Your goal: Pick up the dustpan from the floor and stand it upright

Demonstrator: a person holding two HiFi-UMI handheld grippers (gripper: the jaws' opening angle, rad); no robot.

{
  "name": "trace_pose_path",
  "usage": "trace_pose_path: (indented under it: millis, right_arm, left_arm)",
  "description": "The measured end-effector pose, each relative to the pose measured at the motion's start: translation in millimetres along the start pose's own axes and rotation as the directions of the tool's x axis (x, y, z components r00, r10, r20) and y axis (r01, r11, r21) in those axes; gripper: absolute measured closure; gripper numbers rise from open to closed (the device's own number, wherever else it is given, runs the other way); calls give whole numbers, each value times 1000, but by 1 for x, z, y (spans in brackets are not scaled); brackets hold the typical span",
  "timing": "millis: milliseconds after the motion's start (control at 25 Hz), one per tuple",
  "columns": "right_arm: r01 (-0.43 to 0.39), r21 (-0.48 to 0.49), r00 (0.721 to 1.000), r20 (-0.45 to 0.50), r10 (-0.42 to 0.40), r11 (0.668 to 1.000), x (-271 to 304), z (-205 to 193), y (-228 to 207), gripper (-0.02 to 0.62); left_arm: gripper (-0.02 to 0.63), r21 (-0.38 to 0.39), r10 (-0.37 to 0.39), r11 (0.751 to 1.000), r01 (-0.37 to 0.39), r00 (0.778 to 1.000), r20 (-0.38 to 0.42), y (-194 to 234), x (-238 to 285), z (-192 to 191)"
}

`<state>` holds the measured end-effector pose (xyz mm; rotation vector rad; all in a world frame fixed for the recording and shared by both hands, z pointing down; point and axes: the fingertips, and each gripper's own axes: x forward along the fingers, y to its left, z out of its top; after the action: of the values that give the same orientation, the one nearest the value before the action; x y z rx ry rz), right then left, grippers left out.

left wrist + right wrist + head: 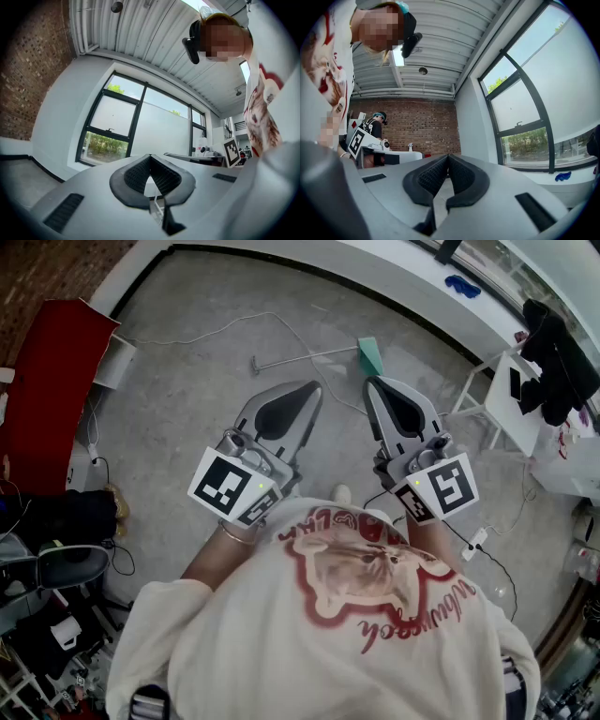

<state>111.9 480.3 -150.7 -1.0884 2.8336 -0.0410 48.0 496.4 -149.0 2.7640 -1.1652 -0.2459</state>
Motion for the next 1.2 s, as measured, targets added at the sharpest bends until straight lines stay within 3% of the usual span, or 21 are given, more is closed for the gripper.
trace_pose_path:
  millis: [1200]
  right_arm:
    - [10, 22, 1000, 12, -10, 1000, 40, -8, 40, 571]
  left_arm:
    - [603, -8, 27, 1000, -26, 999, 28, 40, -51, 11]
